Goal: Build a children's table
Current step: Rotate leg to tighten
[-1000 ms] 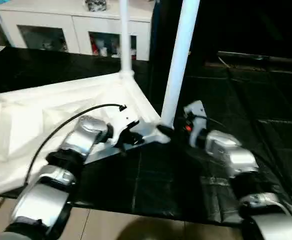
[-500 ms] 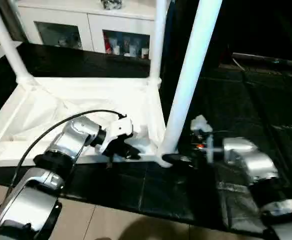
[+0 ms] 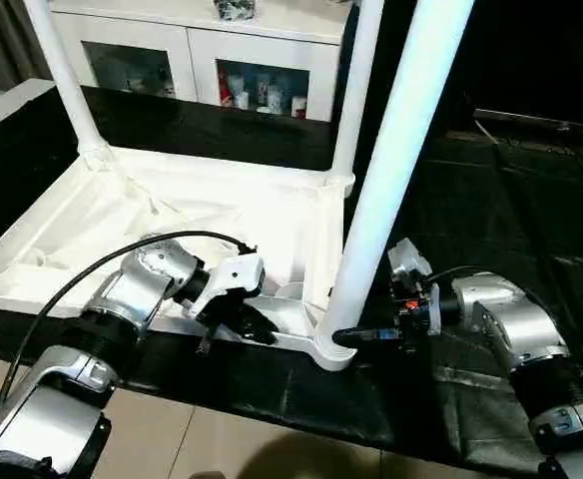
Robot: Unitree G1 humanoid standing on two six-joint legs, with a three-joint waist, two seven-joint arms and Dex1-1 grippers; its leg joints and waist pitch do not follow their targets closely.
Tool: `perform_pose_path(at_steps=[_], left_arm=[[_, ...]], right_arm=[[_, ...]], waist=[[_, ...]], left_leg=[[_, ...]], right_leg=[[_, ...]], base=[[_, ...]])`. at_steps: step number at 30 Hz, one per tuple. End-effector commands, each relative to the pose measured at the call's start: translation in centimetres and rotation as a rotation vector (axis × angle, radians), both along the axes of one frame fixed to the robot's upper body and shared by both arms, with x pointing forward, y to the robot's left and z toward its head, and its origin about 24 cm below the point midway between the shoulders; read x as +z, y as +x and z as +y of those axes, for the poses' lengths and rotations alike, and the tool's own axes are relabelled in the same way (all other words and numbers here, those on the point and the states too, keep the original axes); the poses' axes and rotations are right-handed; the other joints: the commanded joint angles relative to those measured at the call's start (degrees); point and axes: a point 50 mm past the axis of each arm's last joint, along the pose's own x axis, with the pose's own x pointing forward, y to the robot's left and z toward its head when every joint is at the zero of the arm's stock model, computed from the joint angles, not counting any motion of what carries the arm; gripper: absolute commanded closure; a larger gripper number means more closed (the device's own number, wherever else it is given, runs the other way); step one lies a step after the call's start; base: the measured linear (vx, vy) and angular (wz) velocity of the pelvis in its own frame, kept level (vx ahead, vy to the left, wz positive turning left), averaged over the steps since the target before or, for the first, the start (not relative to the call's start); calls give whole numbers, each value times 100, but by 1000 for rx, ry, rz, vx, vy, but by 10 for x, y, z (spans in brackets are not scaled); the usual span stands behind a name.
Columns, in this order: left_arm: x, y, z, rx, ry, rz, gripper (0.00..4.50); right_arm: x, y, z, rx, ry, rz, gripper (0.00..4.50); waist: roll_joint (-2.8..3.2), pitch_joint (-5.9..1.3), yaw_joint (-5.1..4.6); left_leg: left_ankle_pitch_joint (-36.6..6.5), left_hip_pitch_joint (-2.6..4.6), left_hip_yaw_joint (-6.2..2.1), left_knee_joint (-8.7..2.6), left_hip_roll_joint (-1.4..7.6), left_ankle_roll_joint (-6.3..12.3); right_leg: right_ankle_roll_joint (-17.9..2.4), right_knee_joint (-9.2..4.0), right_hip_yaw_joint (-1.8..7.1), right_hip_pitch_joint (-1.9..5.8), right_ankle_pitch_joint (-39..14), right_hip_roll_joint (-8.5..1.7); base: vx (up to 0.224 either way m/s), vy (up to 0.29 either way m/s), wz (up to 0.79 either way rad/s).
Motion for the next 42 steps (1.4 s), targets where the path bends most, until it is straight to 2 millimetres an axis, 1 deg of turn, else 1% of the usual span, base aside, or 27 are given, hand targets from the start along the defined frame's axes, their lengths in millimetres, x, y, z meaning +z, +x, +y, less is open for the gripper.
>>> perform_pose_path(at_steps=[1, 7, 8, 11, 14, 17, 19, 20, 21, 22, 23, 24, 25, 26, 27, 28, 29, 30, 31, 32, 34, 35, 36, 37, 38, 39, 42], left_arm=[[3, -5, -12, -98, -5, -2, 450], [2, -7, -12, -107, -4, -5, 450], [1, -7, -12, -108, -2, -5, 450], [1, -8, -12, -108, 0, -6, 450], [1, -8, -11, -108, 2, -7, 450], [0, -8, -11, -106, 3, -8, 450], [0, -8, -12, -97, 3, -13, 450], [0, -8, -12, -97, 3, -13, 450], [-1, -7, -12, -81, 6, -21, 450], [-2, -6, -12, -69, 9, -26, 450], [-4, -2, -15, -5, 13, -38, 450], [-5, 0, -16, 14, 13, -40, 450], [-5, 4, -19, 73, -8, -55, 450], [-5, 4, -19, 73, -8, -55, 450], [-4, 11, -25, 158, -39, -73, 450], [-4, 14, -27, 192, -50, -77, 450], [-3, 18, -30, 233, -61, -82, 450], [-3, 18, -31, 239, -63, -83, 450], [-3, 22, -34, 286, -75, -83, 450], [-3, 26, -38, 342, -87, -82, 450], [-3, 30, -43, 410, -99, -84, 450], [-3, 35, -49, 492, -117, -88, 450], [-3, 36, -49, 499, -119, -89, 450], [-3, 37, -51, 522, -124, -93, 450], [-2, 41, -56, 576, -140, -100, 450], [-1, 43, -59, 604, -147, -106, 450], [2, 48, -67, 666, -169, -118, 450]], right_arm=[[4, 2, 2, 24, -2, -13, 68], [5, 2, 4, 23, 6, -17, 121], [6, 2, 5, 27, 10, -17, 121], [5, 1, 6, 38, 16, -16, 154], [5, 0, 6, 42, 18, -14, 165], [5, -2, 7, 50, 22, -8, 198], [4, -3, 8, 53, 30, -1, 201], [4, -3, 8, 53, 30, -1, 218], [4, -4, 10, 48, 38, 3, 218], [4, -4, 10, 44, 43, 6, 231], [0, -3, 14, -13, 37, 4, 235], [-1, -2, 16, -34, 33, 3, 235], [-4, 0, 19, -85, 16, -8, 239], [-4, 0, 19, -85, 16, -8, 239], [-9, 5, 25, -178, -6, -27, 241], [-12, 8, 28, -225, -14, -33, 241], [-13, 11, 33, -275, -13, -37, 244], [-13, 12, 33, -283, -13, -38, 246], [-14, 16, 39, -336, -12, -45, 248], [-14, 21, 45, -405, -12, -49, 249], [-14, 27, 54, -480, -11, -52, 250], [-13, 32, 65, -542, -6, -44, 252], [-13, 33, 66, -547, -6, -43, 252], [-12, 34, 69, -561, -4, -40, 252], [-12, 38, 76, -618, -12, -34, 252], [-11, 41, 79, -652, -20, -34, 252], [-11, 45, 90, -715, -35, -20, 252]], waist=[[3, -384, -47], [-6, -390, -48], [0, -388, -51], [7, -389, -53], [1, -391, -60], [2, -393, -58], [0, -393, -58], [0, -393, -56], [5, -389, -60], [1, -387, -60], [6, -375, -60], [3, -374, -59], [0, -361, -63], [0, -359, -75], [-7, -351, -79], [-1, -339, -97], [8, -335, -107], [-5, -329, -136], [-8, -331, -179], [7, -333, -234], [7, -336, -287], [-7, -338, -343], [-1, -340, -363], [-3, -346, -366], [-1, -344, -377], [-15, -346, -384], [-2, -362, -391]], left_leg=[[-1034, -45, 117, -359, -63, 249], [-1003, -50, 115, -354, -63, 255], [-992, -53, 115, -354, -65, 257], [-1003, -46, 117, -353, -65, 252], [-1006, -50, 116, -351, -66, 256], [-991, -47, 116, -348, -67, 256], [-960, -53, 115, -347, -67, 263], [-959, -53, 115, -347, -67, 258], [-991, -44, 116, -351, -65, 255], [-1024, -42, 118, -349, -69, 244], [-1074, -41, 118, -354, -70, 227], [-1087, -35, 121, -355, -71, 215], [-1162, -27, 116, -363, -78, 177], [-1189, -36, 114, -365, -83, 153], [-1269, -20, 106, -370, -92, 115], [-1315, -17, 110, -364, -115, 74], [-1378, 3, 96, -368, -128, 35], [-1389, -14, 97, -372, -137, 28], [-1420, -32, 80, -379, -146, 4], [-1501, -13, 67, -377, -151, 8], [-1506, -25, 60, -374, -160, -4], [-1454, -60, 55, -374, -172, 32], [-1460, -46, 55, -363, -180, 40], [-1461, -39, 62, -357, -184, 67], [-1443, -30, 73, -354, -180, 104], [-1429, -34, 69, -356, -174, 96], [-1289, -44, 72, -362, -168, 110]], right_leg=[[-1184, -323, 236, 370, -1364, -213], [-1171, -313, 237, 376, -1357, -217], [-1170, -312, 236, 376, -1351, -215], [-1177, -316, 237, 372, -1347, -213], [-1176, -312, 235, 378, -1339, -210], [-1182, -310, 237, 379, -1321, -211], [-1182, -304, 237, 382, -1276, -207], [-1177, -303, 239, 383, -1276, -209], [-1179, -310, 237, 376, -1319, -210], [-1164, -318, 237, 376, -1382, -208], [-1125, -338, 238, 369, -1487, -207], [-1095, -344, 240, 364, -1539, -208], [-1028, -366, 234, 357, -1750, -212], [-981, -376, 234, 363, -1865, -213], [-879, -407, 225, 353, -2120, -214], [-772, -445, 222, 328, -2355, -210], [-652, -482, 209, 320, -2649, -223], [-589, -499, 204, 326, -2763, -218], [-503, -515, 188, 336, -2891, -221], [-475, -535, 170, 322, -2994, -219], [-477, -539, 161, 321, -3003, -215], [-474, -542, 154, 346, -2950, -209], [-481, -549, 147, 327, -2973, -205], [-475, -564, 150, 326, -2970, -202], [-520, -555, 164, 305, -2869, -195], [-550, -541, 165, 305, -2822, -198], [-665, -495, 182, 318, -2490, -194]], base=[[0, 0, 0], [0, 0, 0], [0, 0, 0], [0, 0, 0], [0, 0, 0], [0, 0, 0], [0, 0, 0], [0, 0, 0], [0, 0, 0], [0, 0, 0], [0, 0, 0], [0, 0, 0], [0, 0, 0], [0, 0, 0], [0, 0, 0], [0, 0, 0], [0, 0, 0], [0, 0, 0], [0, 0, 0], [0, 0, 0], [0, 0, 0], [0, 0, 0], [0, 0, 0], [0, 0, 0], [0, 0, 0], [0, 0, 0], [0, 0, 0]])
